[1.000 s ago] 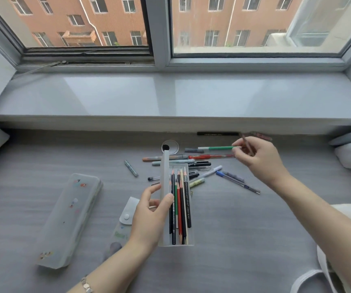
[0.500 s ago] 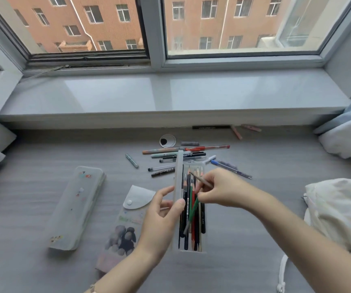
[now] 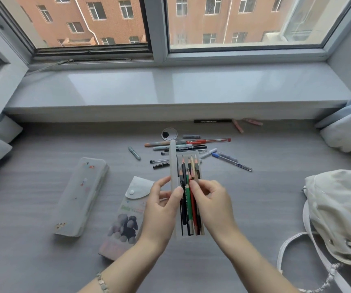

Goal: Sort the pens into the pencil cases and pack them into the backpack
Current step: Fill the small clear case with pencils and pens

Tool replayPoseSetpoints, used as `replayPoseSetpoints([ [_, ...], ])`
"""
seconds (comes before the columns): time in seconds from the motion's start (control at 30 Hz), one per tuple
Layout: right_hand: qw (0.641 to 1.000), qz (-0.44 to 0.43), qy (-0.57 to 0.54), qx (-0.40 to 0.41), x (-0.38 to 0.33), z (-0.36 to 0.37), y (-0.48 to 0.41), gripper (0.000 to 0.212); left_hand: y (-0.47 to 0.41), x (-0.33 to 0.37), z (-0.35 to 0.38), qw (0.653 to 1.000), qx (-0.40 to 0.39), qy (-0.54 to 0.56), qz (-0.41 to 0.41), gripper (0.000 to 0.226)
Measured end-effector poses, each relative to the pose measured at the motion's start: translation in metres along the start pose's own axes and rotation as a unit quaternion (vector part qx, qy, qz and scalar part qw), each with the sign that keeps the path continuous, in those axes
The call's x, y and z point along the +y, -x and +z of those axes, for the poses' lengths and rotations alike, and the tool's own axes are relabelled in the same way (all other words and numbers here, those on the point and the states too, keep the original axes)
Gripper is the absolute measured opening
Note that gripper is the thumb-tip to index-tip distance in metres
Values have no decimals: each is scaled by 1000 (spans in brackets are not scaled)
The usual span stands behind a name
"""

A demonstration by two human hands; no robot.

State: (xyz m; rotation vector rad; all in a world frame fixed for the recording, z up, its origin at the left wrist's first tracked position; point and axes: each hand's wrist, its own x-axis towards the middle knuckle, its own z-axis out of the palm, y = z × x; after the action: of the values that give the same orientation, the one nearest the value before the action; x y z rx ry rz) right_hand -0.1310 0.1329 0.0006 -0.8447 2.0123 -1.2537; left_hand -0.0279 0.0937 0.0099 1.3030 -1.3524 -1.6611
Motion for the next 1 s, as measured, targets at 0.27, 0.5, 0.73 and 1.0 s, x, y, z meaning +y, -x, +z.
replayPoseSetpoints([
  [0.27, 980, -125, 155, 19, 22, -8, 4, 34, 2, 2, 0, 1000, 9, 23, -1, 19],
  [0.5, 942, 198, -270, 22, 23, 0, 7, 41, 2, 13, 2, 992, 38, 20, 119, 35],
  [0.73, 649, 376, -660, -29, 10, 9, 5, 55, 9, -4, 14, 976, 36, -30, 213, 52],
  [1.0, 653, 361, -665, -33, 5, 14, 0, 42, 3, -5, 11, 982, 45, -7, 183, 49],
])
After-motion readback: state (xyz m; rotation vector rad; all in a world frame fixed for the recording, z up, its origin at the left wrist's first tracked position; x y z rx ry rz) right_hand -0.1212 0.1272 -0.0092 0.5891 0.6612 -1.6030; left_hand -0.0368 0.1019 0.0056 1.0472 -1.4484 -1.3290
